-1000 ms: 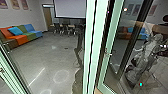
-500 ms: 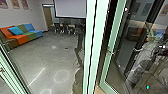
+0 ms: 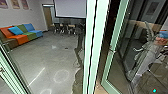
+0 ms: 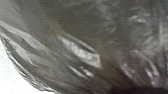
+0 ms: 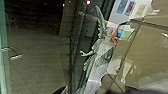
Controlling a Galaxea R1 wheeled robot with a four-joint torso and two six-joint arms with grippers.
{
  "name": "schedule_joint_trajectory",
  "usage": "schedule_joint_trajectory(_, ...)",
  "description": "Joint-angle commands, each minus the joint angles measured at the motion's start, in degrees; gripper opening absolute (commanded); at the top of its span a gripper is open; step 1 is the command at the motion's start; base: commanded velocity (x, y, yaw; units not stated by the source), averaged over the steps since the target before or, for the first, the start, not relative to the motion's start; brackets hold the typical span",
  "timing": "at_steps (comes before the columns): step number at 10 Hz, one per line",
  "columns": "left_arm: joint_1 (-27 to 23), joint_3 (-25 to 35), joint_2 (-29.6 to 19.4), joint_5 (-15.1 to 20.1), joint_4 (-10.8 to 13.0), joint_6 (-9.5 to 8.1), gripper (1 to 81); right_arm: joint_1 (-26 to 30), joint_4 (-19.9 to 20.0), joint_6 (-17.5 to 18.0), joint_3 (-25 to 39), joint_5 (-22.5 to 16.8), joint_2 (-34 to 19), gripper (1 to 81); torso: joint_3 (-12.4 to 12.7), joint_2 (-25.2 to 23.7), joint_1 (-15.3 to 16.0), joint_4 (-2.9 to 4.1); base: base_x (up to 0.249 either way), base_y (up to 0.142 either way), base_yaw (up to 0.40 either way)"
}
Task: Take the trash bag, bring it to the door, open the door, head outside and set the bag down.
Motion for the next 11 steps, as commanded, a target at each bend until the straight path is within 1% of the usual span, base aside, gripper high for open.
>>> schedule_joint_trajectory(1,-2.16,0.21,0.28,4.51,-0.55,-0.13,1.0,7.82,-2.24,-0.21,-1.00,-2.00,-2.77,81.1,0.00,0.00,0.00,0.00,0.000,0.000,0.000)
schedule_joint_trajectory(2,-2.17,0.21,0.28,4.59,-0.46,-0.04,1.0,7.11,-2.24,-0.21,-1.00,-1.92,-3.38,81.1,0.00,0.00,0.00,0.00,0.000,0.000,0.000)
schedule_joint_trajectory(4,-2.17,0.21,0.28,4.60,-0.46,-0.04,1.0,5.10,-1.71,-0.04,-1.44,0.37,-5.23,81.1,0.00,0.00,0.00,0.00,0.000,0.000,0.000)
schedule_joint_trajectory(6,-2.08,0.21,0.46,4.60,-0.46,-0.04,1.0,2.80,-1.71,0.40,-1.52,0.72,-5.85,81.1,0.00,0.00,0.00,0.00,0.000,0.000,0.000)
schedule_joint_trajectory(8,-1.73,0.21,0.37,4.51,-0.46,-0.04,1.0,2.45,-1.09,0.58,-1.62,1.34,-5.85,81.1,0.00,0.00,0.00,0.00,0.000,0.000,0.000)
schedule_joint_trajectory(11,-1.64,0.21,0.46,4.51,-0.46,-0.04,1.0,2.45,-1.18,0.58,-1.70,1.34,-6.64,81.1,0.00,0.00,0.00,0.00,0.000,0.000,0.000)
